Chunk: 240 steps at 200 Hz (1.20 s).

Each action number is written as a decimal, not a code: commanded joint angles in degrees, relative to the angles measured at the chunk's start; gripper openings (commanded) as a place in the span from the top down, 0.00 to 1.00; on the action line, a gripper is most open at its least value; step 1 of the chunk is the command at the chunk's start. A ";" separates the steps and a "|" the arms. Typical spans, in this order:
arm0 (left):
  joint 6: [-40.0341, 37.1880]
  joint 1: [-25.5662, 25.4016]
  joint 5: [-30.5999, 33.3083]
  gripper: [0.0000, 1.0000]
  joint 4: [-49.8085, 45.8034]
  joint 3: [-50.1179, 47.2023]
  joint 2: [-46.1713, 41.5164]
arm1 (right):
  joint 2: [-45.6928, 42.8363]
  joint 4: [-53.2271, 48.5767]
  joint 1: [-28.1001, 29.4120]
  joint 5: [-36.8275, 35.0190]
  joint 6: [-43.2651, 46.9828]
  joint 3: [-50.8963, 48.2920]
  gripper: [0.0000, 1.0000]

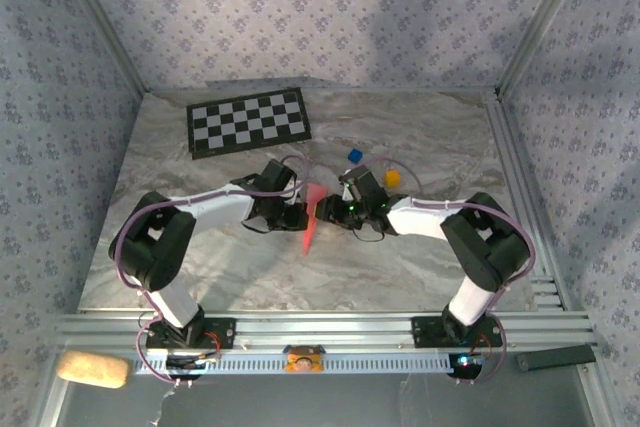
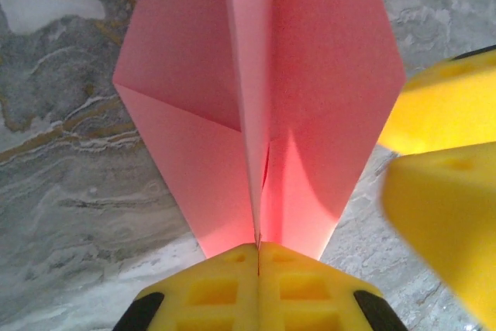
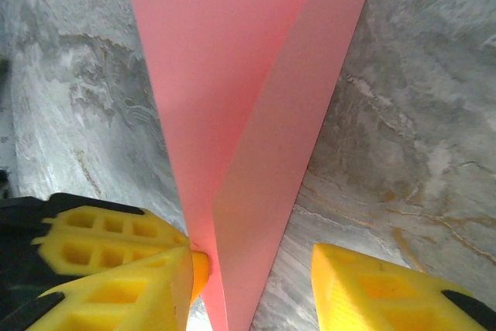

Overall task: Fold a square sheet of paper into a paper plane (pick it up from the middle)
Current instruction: Move a paper plane to the center of the table.

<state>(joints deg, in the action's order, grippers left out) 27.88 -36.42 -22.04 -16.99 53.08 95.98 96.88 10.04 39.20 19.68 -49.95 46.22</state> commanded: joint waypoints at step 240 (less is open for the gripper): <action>-2.31 -1.77 -3.79 0.80 -2.67 5.78 5.01 | 5.43 -0.31 -3.34 3.43 -2.43 0.87 0.93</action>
<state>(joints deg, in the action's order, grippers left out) 25.96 -37.67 -23.73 -20.36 57.74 100.20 101.56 9.52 36.23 21.87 -51.70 47.51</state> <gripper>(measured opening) 0.188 0.075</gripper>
